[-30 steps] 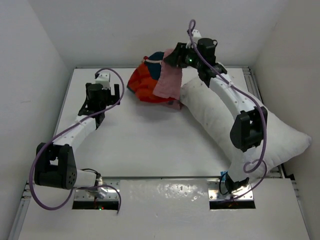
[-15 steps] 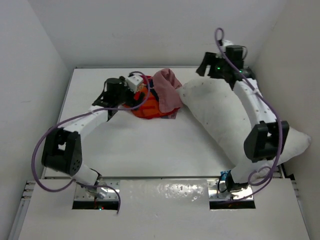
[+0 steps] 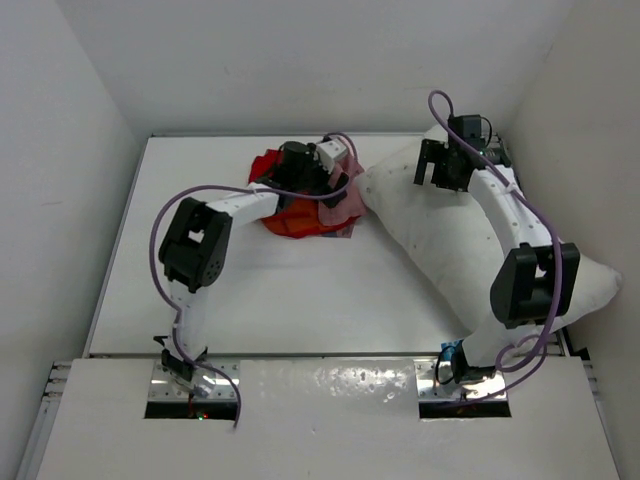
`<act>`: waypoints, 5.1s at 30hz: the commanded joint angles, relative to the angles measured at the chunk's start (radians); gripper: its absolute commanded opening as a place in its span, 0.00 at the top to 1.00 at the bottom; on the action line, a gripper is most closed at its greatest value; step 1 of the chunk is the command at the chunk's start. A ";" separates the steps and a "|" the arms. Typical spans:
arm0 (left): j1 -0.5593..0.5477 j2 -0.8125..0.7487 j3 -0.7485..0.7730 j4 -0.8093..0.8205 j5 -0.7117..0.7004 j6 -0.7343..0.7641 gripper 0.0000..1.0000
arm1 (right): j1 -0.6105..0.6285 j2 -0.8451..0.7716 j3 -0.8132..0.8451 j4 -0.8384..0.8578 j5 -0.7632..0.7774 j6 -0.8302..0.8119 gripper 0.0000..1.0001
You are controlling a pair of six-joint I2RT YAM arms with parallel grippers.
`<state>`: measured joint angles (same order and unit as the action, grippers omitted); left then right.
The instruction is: Put the pillow into the pillowcase
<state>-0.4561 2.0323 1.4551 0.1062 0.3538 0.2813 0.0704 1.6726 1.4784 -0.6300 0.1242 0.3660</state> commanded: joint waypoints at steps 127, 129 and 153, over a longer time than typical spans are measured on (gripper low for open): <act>0.596 -0.139 0.354 -0.632 0.162 0.176 0.04 | 0.526 0.249 0.525 0.578 -0.795 -0.220 0.01; 0.559 -0.142 0.346 -0.681 0.165 0.249 0.02 | 0.494 0.234 0.516 0.563 -0.703 -0.190 0.01; 0.232 -0.285 -0.441 -0.689 -0.240 0.848 0.30 | 0.187 0.205 0.194 0.317 -0.254 0.126 0.28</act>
<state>-0.1944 1.7874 1.0916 -0.7086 0.2584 1.0710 0.2649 1.9083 1.6711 -0.3168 -0.1719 0.4839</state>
